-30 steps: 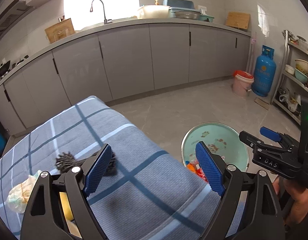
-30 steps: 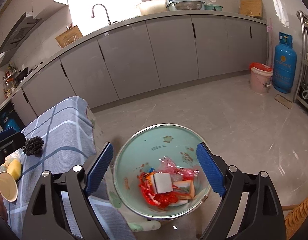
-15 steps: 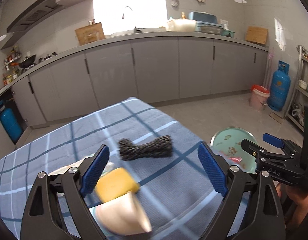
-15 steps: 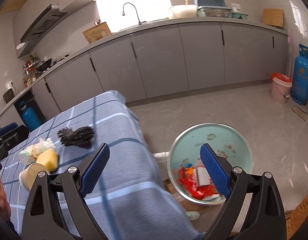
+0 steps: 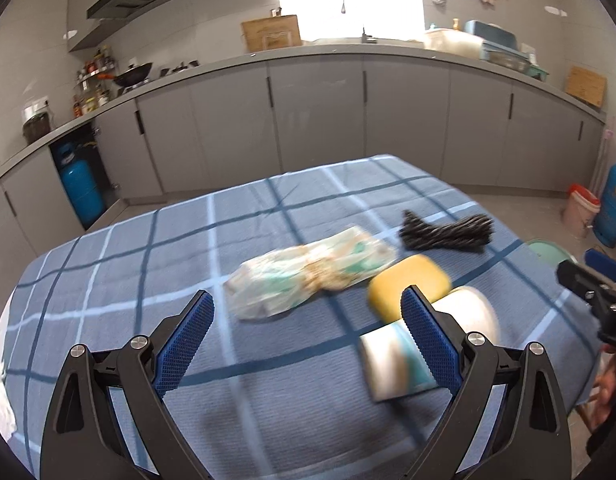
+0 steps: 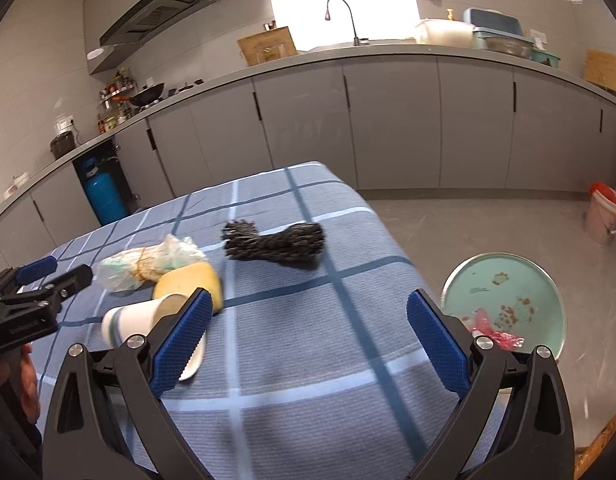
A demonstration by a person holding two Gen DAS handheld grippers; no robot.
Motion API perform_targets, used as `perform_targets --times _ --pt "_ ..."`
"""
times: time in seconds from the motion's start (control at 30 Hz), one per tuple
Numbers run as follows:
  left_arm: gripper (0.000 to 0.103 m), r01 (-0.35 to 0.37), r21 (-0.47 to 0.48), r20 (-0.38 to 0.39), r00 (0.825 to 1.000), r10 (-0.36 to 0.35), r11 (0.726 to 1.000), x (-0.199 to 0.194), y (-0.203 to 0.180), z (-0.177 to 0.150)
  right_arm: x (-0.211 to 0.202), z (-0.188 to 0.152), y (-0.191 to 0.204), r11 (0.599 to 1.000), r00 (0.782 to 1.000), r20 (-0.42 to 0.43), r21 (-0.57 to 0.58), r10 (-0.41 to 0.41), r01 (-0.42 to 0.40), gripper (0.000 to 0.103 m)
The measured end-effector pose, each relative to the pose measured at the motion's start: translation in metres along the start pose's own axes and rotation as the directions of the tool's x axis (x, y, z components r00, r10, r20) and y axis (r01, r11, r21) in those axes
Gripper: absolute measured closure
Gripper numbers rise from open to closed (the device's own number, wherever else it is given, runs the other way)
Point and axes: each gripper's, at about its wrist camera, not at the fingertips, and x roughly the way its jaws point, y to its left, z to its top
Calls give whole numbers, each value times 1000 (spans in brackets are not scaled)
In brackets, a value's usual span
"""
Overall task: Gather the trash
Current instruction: 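Move both grippers back over the table, then grasp the white-blue paper cup with the right gripper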
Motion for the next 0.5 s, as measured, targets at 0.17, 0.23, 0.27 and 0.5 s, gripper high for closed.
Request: perform_targets --times 0.17,0.23,0.27,0.5 --pt "10 -83 -67 -39 996 80 994 7 38 -16 3 -6 39 999 1000 -19 -42 15 -16 5" --pt "10 -97 -91 -44 995 94 991 6 50 -20 5 -8 56 998 1000 -25 -57 11 -12 5" --pt "10 -104 -99 -43 994 101 990 6 55 -21 6 -9 65 998 1000 -29 -67 8 -10 5" --pt "8 -117 -148 -41 993 112 982 1 77 -29 20 -14 113 991 998 -54 -133 -18 10 5"
